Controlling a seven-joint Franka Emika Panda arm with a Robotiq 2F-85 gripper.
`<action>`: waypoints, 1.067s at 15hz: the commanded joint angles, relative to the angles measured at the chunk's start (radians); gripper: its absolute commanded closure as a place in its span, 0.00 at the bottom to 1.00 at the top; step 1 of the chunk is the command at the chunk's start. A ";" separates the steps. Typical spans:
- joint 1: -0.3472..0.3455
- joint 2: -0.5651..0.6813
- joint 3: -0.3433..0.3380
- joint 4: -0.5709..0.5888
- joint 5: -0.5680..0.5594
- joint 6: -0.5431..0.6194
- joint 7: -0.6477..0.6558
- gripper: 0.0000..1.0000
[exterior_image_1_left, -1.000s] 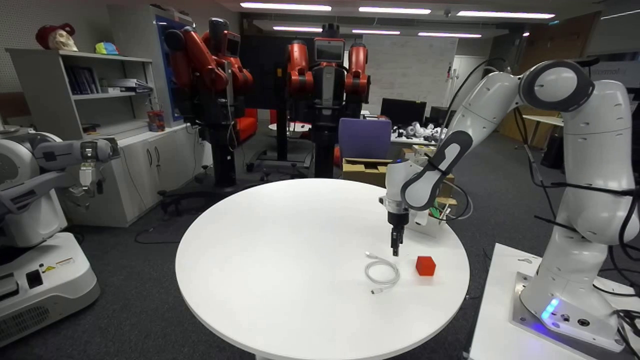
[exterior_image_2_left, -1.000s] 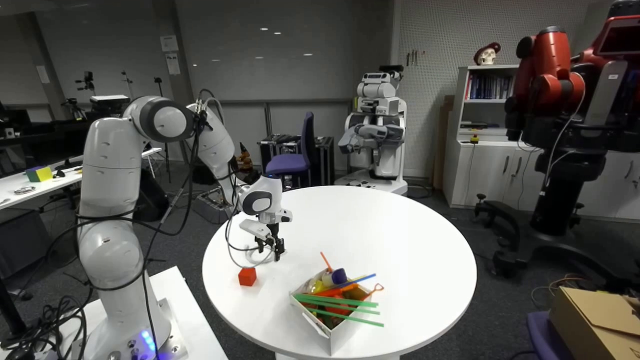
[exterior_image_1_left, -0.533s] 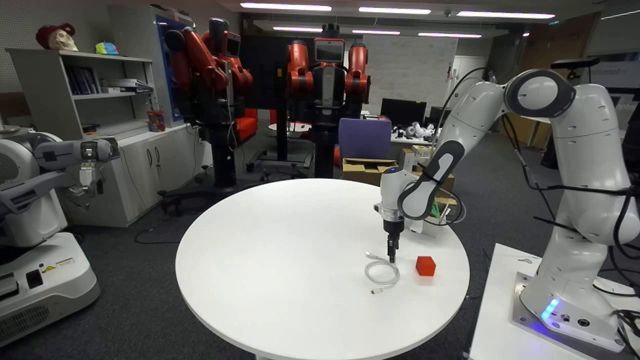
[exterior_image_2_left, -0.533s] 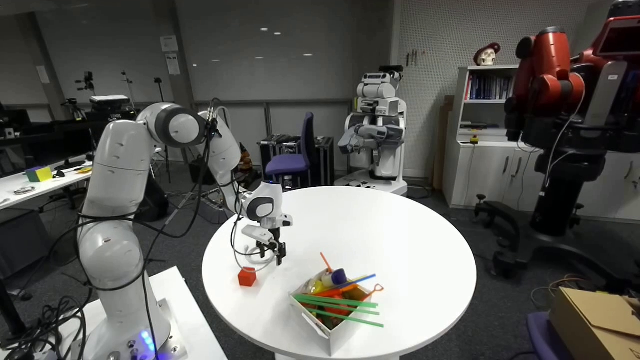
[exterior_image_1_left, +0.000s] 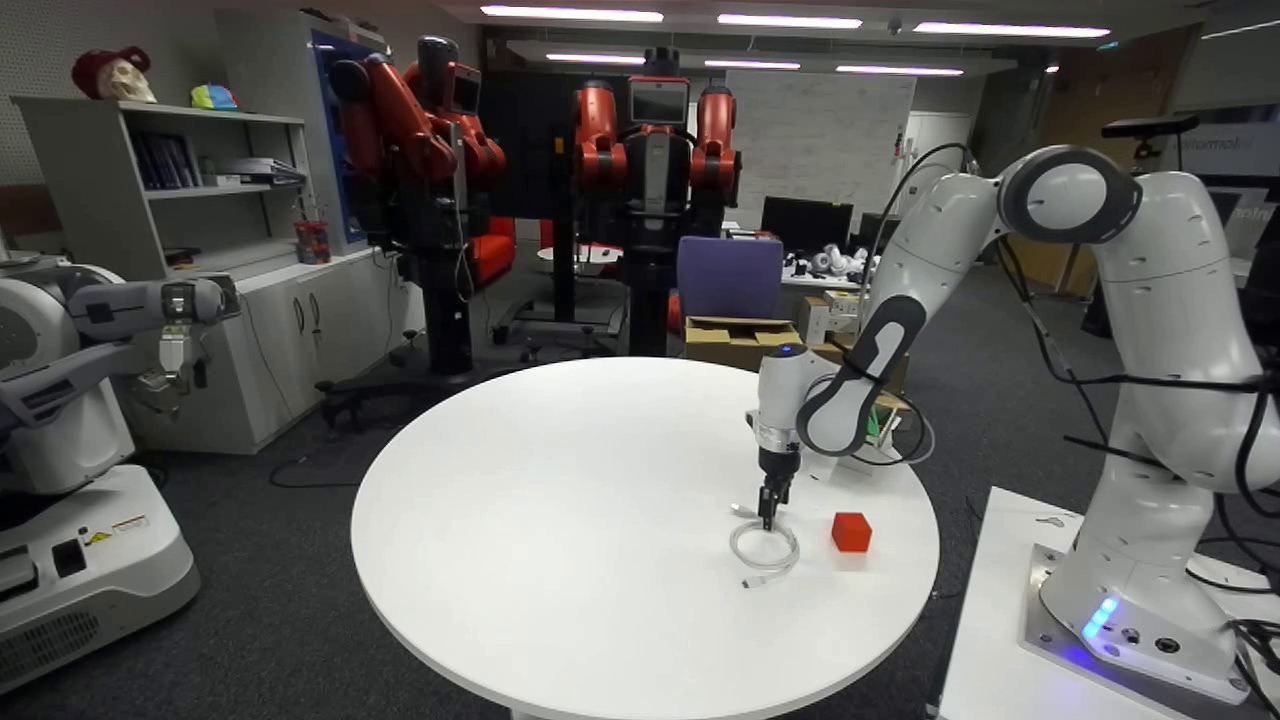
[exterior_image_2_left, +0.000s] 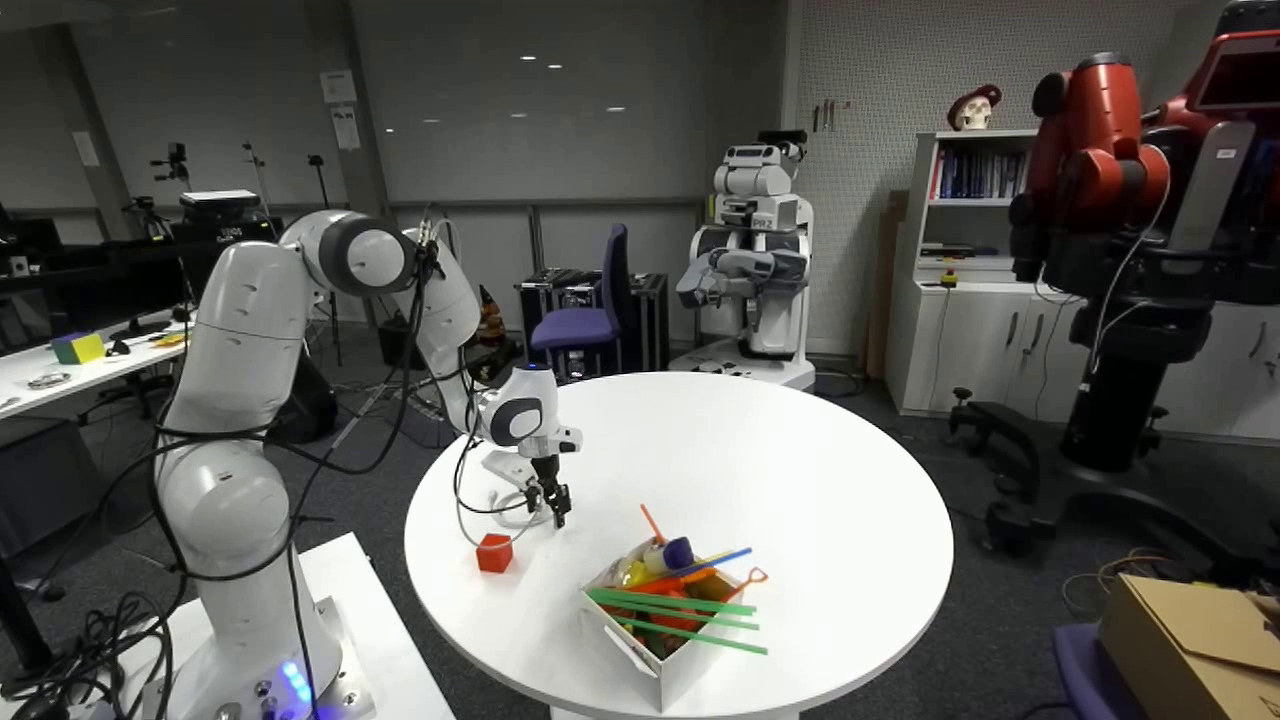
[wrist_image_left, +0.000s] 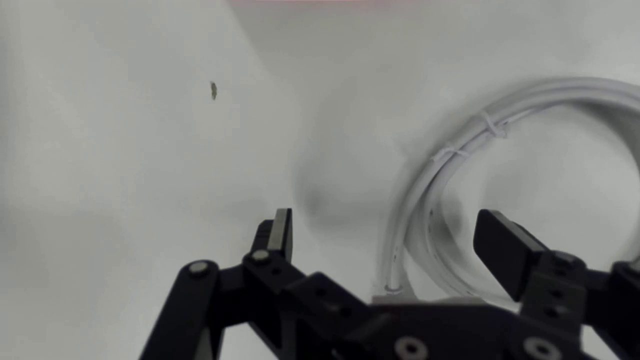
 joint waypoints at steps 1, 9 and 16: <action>0.050 0.010 -0.047 0.006 -0.038 0.008 0.073 0.24; 0.062 0.021 -0.049 0.022 -0.031 -0.027 0.085 0.82; 0.082 -0.056 -0.072 -0.014 -0.039 -0.031 0.124 0.95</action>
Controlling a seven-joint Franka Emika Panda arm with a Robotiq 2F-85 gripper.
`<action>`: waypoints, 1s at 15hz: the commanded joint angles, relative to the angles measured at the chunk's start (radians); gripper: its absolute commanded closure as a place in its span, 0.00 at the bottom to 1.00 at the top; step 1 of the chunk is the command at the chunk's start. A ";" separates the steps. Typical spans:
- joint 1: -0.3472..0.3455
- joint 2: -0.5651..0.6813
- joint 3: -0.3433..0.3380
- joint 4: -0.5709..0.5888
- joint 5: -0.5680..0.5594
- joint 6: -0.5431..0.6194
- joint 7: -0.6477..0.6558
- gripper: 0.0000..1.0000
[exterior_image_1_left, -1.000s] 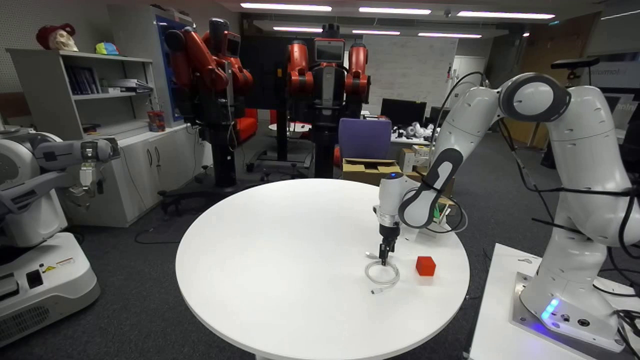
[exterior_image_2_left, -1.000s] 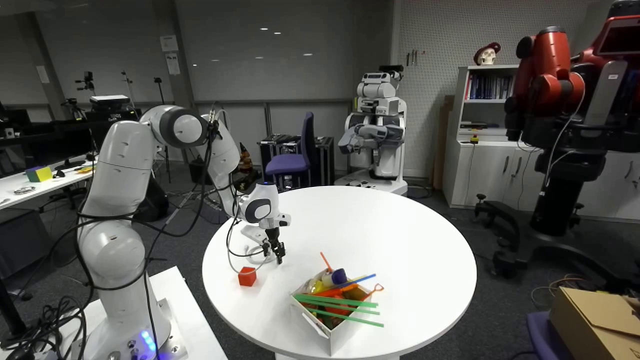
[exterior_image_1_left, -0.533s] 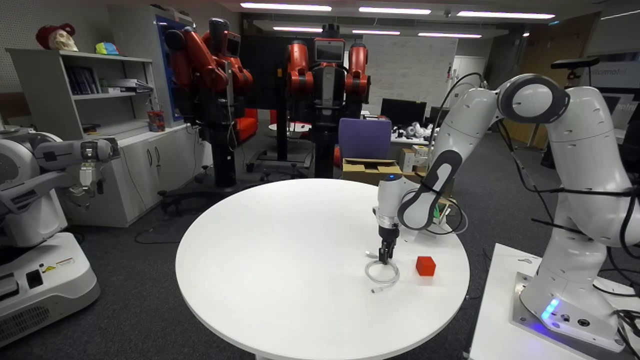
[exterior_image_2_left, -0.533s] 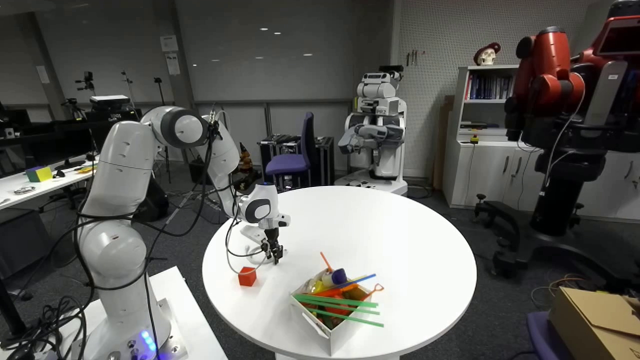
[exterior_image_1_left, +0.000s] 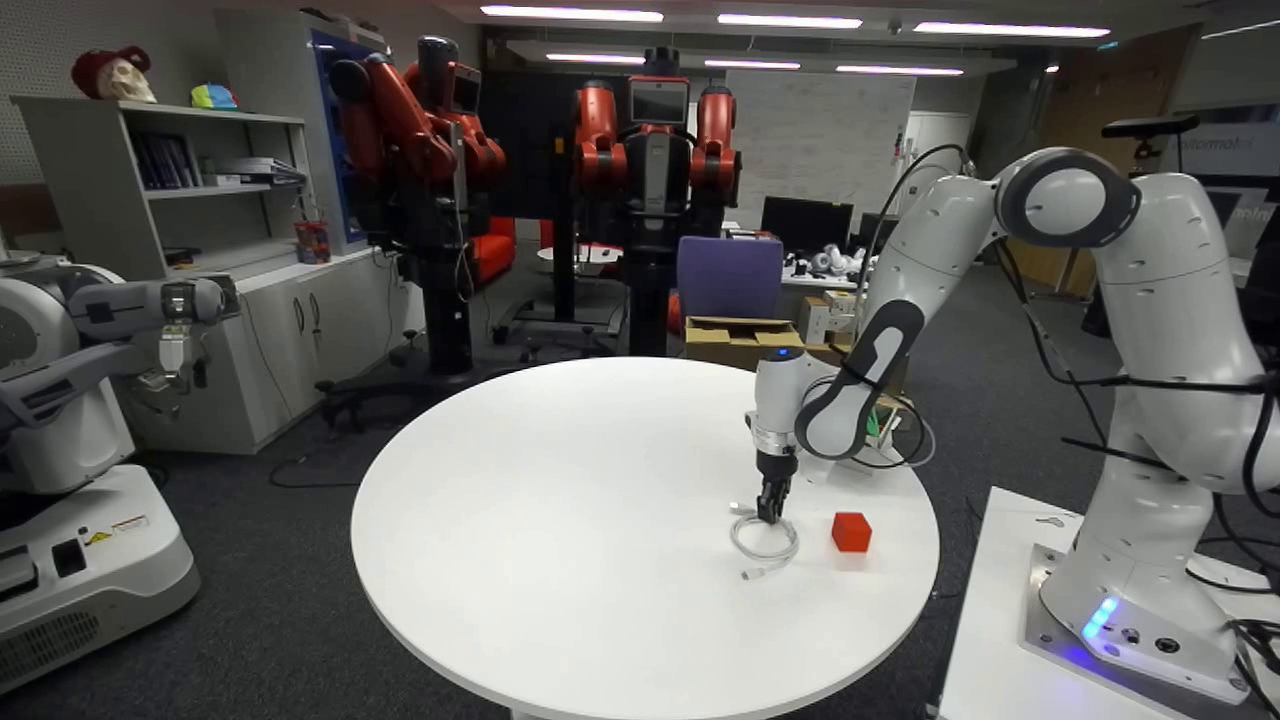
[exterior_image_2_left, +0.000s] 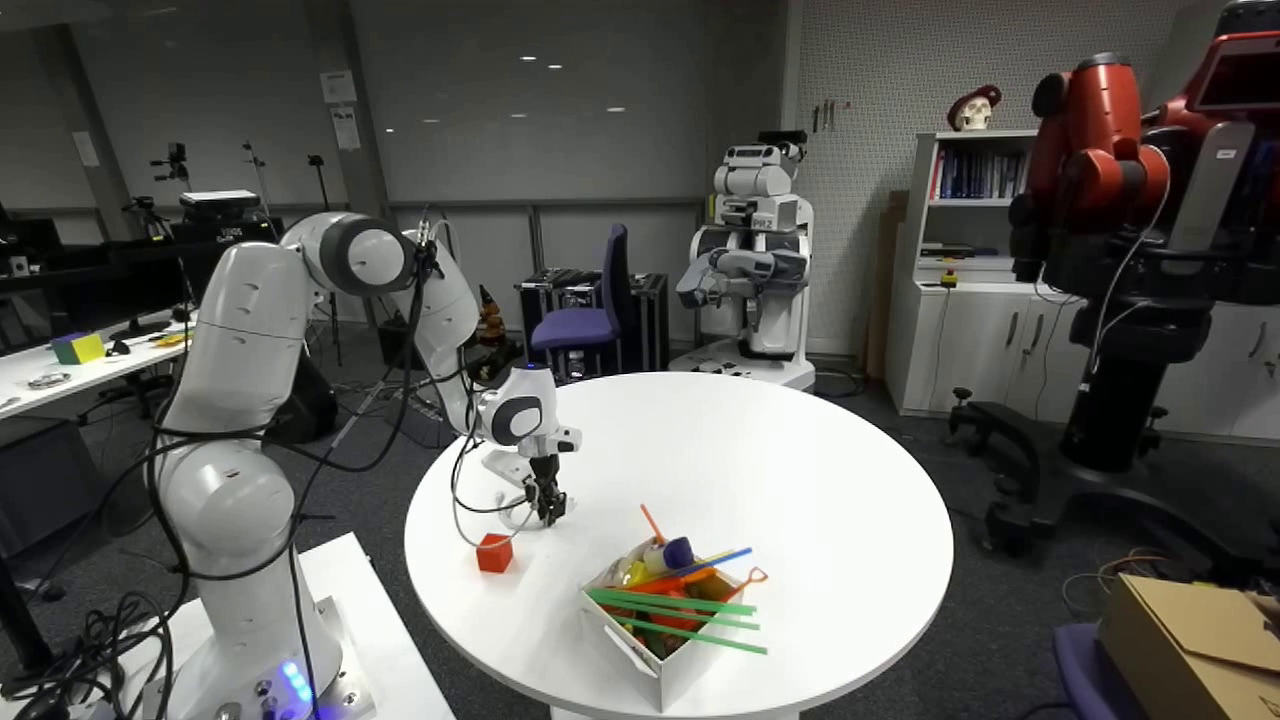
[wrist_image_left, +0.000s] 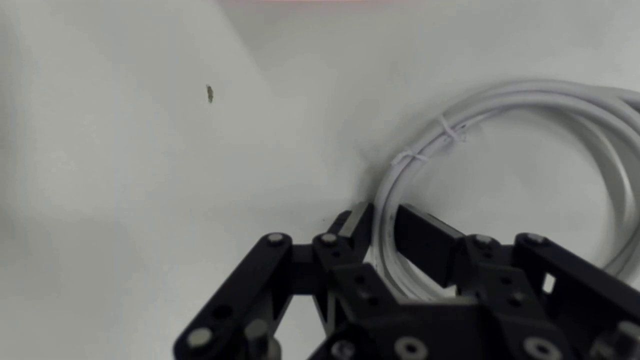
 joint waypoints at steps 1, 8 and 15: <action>0.013 -0.097 -0.014 -0.040 -0.012 -0.032 0.042 0.95; -0.099 -0.344 0.053 -0.112 0.119 -0.091 -0.046 0.95; -0.174 -0.483 0.056 -0.135 0.247 -0.162 -0.137 0.95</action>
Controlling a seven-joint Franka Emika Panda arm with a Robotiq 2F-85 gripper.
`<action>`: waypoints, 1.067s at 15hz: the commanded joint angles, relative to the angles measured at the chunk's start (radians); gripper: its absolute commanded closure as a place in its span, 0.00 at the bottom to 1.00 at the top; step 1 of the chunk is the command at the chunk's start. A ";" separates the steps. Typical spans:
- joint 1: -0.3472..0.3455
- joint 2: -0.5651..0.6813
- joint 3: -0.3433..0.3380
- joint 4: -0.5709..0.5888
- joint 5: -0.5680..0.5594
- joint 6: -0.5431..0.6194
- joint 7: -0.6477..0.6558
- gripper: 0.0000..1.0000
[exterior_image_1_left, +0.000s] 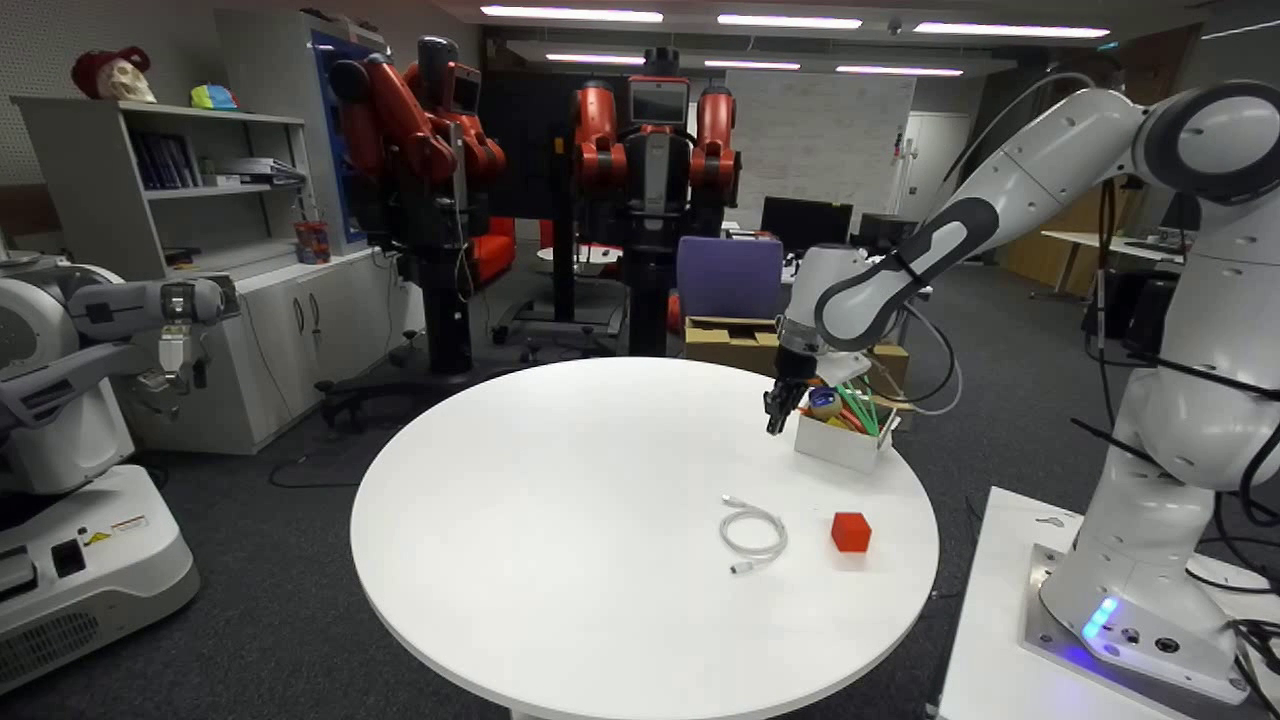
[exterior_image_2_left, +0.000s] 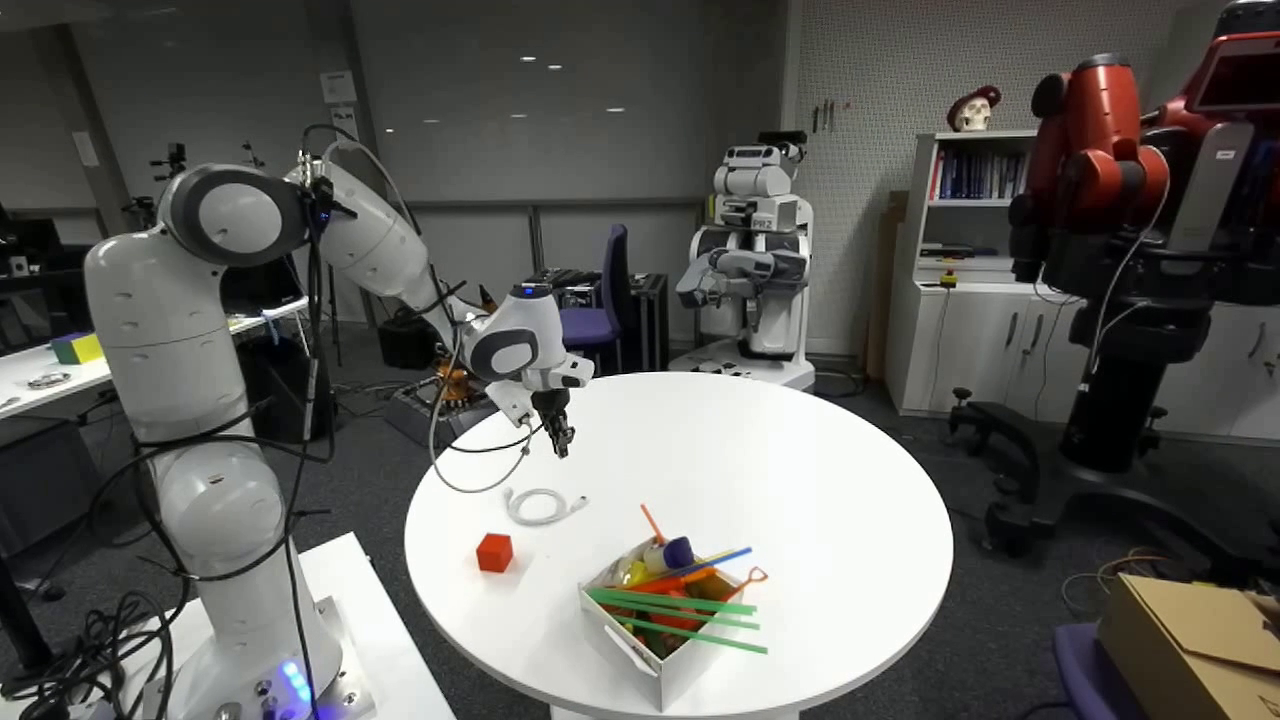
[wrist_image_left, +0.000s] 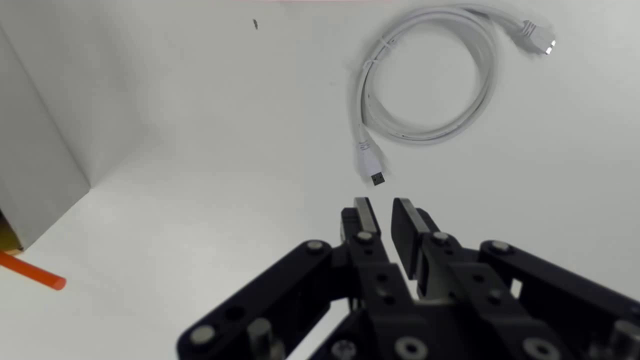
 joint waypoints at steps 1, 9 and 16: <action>-0.026 -0.036 0.008 -0.041 -0.033 -0.020 0.014 0.95; -0.013 0.192 0.027 -0.006 -0.103 0.013 0.036 0.33; -0.004 0.330 0.028 0.080 -0.090 0.010 0.042 0.00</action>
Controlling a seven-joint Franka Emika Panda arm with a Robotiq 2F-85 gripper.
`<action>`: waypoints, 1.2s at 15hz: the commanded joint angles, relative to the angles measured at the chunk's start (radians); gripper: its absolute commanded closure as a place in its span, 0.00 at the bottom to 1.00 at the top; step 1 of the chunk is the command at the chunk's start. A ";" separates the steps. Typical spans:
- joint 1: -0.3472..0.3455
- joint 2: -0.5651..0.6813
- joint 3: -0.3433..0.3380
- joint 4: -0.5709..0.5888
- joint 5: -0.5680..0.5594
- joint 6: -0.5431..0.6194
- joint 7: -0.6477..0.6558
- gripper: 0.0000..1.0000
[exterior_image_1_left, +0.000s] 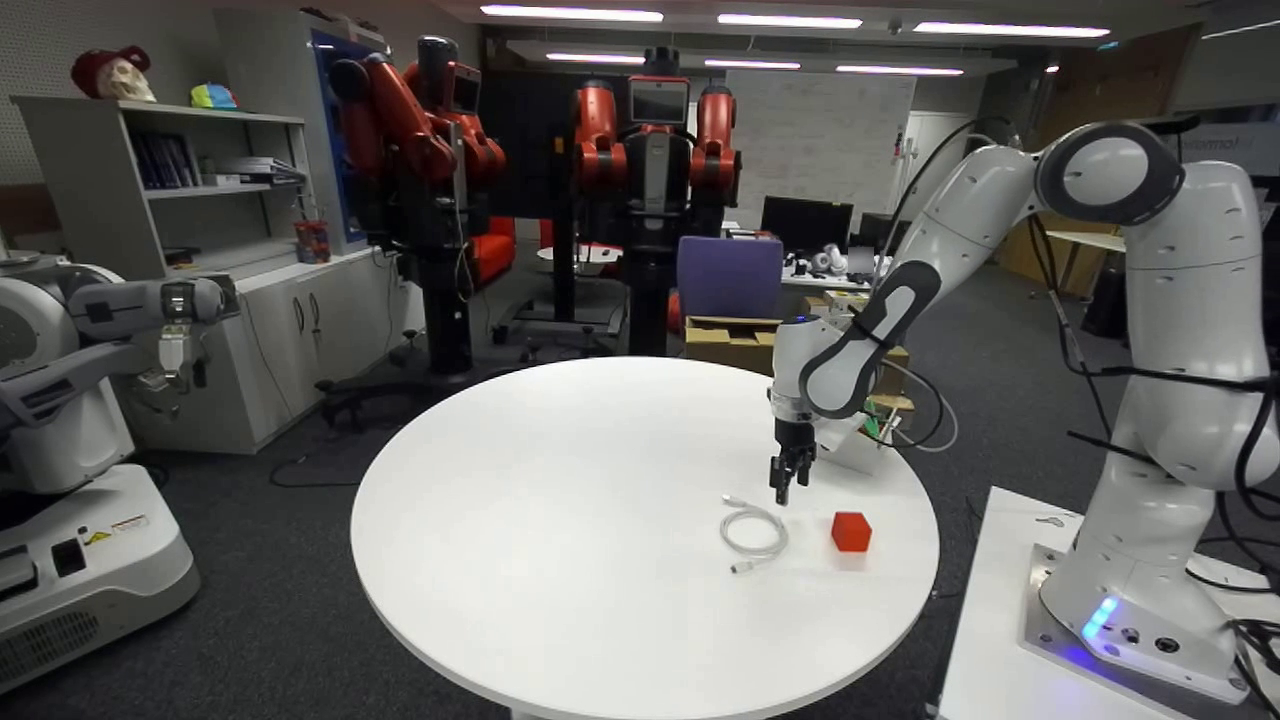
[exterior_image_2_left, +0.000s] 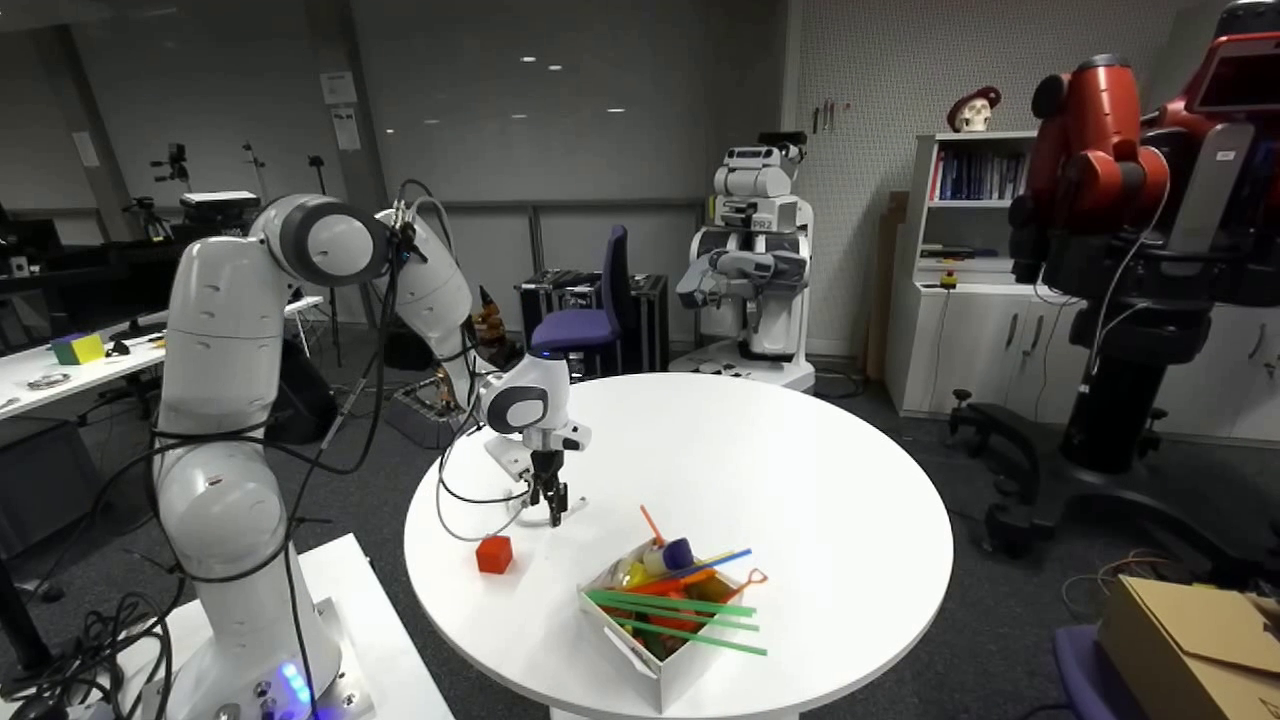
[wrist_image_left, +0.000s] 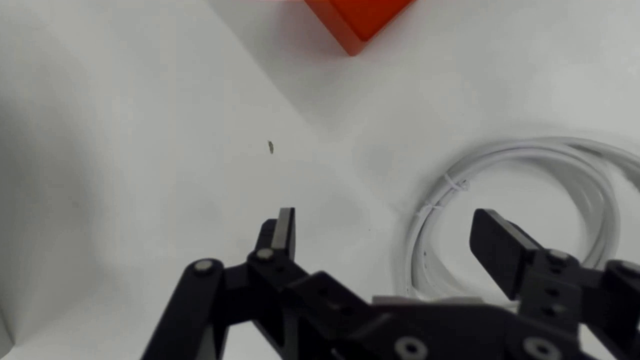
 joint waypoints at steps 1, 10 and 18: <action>0.004 0.050 0.004 0.052 0.001 0.002 0.012 0.00; 0.037 0.117 -0.012 0.102 -0.023 0.018 0.046 0.05; 0.092 0.159 -0.053 0.120 -0.079 0.078 0.124 0.12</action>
